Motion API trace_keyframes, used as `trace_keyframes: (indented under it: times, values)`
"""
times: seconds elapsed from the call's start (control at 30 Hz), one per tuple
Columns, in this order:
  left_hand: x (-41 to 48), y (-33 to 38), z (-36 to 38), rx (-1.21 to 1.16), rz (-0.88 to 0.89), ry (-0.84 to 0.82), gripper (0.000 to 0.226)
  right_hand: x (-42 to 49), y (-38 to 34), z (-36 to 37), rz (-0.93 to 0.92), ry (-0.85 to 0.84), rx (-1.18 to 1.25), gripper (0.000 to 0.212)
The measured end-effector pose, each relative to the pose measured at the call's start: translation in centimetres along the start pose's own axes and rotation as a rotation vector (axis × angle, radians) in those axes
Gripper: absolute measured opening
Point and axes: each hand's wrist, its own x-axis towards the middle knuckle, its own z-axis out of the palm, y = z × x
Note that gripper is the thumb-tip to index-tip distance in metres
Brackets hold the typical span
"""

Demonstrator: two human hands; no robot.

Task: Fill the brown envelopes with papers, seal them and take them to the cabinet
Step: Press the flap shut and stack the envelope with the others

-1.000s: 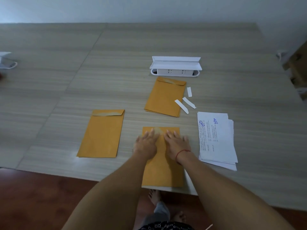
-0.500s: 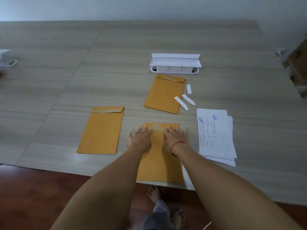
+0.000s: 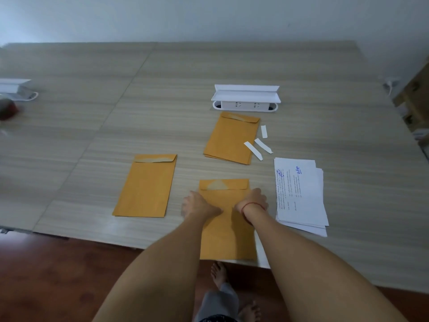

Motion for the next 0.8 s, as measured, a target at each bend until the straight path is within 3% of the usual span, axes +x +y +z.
trace_keyframes:
  times: [0.07,0.13,0.3,0.43,0.53,0.67,0.8]
  values:
    - [0.4,-0.4,0.3,-0.052,-0.038,-0.007,0.12,0.2,0.3,-0.2,0.039,-0.011,0.04,0.068]
    - [0.7,-0.6,0.2,-0.132,-0.059,-0.012,0.117,0.6,0.4,-0.6,0.042,-0.057,0.04,0.058]
    - [1.5,0.7,-2.1,-0.344,0.023,-0.059,0.065,1.5,-1.6,-1.8,-0.087,-0.106,0.167,0.056]
    - [3.4,3.5,-5.4,-0.318,0.09,0.022,0.072,3.3,-4.7,-3.0,-0.217,-0.065,0.223,0.037]
    - [6.0,6.1,-7.1,-0.307,0.116,0.043,0.07,5.6,-7.0,-4.3,-0.281,-0.065,0.191,0.036]
    - [9.5,9.3,-7.9,-0.27,0.145,0.031,0.066,9.0,-9.2,-5.9,-0.311,-0.086,0.196,0.059]
    - [12.3,11.9,-7.8,-0.246,0.163,0.002,0.063,12.3,-10.0,-6.0,-0.232,-0.109,0.193,0.046]
